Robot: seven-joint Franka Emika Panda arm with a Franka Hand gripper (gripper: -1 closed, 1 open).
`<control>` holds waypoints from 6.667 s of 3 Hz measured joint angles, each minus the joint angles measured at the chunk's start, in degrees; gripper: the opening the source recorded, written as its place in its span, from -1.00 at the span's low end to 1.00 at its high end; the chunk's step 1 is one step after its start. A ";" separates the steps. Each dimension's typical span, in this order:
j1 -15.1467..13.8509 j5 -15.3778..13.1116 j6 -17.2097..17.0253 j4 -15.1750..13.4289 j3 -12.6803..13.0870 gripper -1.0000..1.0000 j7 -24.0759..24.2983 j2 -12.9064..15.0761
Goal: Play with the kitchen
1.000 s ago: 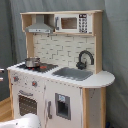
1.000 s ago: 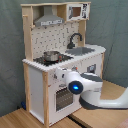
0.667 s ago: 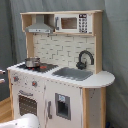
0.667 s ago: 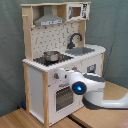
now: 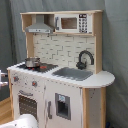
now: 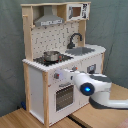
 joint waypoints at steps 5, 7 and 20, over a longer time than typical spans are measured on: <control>16.66 -2.99 24.47 -26.19 0.88 1.00 -0.57 0.31; 21.47 -3.46 34.38 -32.70 1.54 1.00 -1.04 0.63; 10.14 -2.34 80.87 -40.75 5.30 1.00 2.16 0.83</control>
